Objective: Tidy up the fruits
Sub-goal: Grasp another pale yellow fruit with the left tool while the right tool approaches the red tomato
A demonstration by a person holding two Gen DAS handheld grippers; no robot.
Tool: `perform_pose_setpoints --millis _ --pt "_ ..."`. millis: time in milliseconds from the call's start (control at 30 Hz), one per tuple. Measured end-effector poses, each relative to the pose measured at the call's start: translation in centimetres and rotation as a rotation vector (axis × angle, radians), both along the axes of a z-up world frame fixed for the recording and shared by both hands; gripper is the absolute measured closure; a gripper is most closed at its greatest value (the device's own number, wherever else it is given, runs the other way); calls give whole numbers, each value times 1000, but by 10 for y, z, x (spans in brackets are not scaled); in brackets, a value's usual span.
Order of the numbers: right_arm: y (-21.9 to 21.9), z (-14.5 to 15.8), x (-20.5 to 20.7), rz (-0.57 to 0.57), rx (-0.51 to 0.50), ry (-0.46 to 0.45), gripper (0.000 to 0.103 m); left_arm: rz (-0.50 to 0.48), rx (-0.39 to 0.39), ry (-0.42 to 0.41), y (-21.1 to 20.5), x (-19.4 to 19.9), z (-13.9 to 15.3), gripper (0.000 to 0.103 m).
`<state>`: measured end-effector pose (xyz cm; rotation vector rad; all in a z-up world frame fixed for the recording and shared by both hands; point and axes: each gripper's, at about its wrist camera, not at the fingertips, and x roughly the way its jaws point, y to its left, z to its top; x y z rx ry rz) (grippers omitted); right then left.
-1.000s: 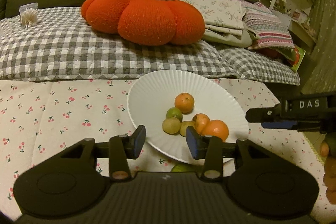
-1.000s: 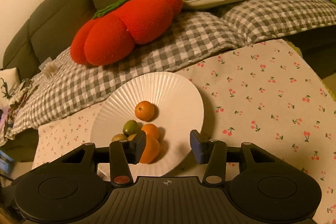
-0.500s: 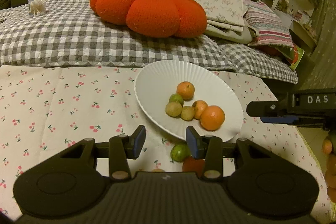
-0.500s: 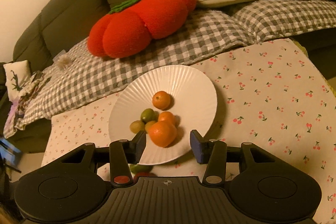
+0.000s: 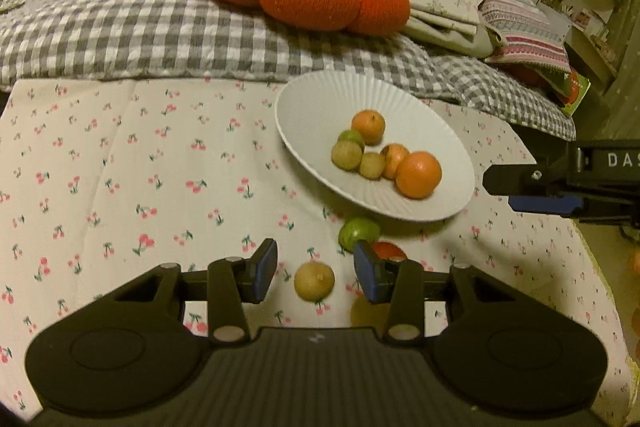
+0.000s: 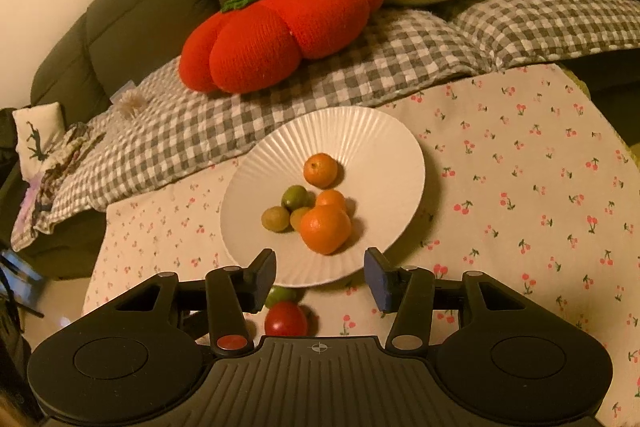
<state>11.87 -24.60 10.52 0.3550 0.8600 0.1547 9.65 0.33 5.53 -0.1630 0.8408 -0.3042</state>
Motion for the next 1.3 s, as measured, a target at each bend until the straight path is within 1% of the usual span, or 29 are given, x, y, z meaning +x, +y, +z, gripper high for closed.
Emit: perform_pose_setpoints --millis 500,533,567,600,733,800,900,1000,1200,1300 --pt "5 -12 -7 21 -11 54 54 -13 48 35 -9 1 -22 63" --pt "6 -13 -7 24 -14 57 54 -13 51 37 -9 2 -24 63" --pt "7 -14 -7 27 -17 60 52 -12 54 38 -9 3 -25 63" --pt "8 -15 -7 30 -20 62 51 -10 57 38 -9 4 -26 64" --pt "13 -21 -7 44 -31 76 50 -12 61 27 -9 6 -28 66" --pt "14 -22 -7 49 -33 80 50 -19 65 19 -10 6 -28 70" --pt "15 -25 -6 50 -31 86 50 -39 71 4 -13 5 -28 79" --pt "16 -29 -6 48 -30 94 50 -50 85 -2 -16 2 -26 79" --pt "16 -35 -5 53 0 105 50 -2 72 42 -10 0 -18 79" --pt "19 -39 -4 63 12 104 50 31 87 65 -6 -3 -15 79"
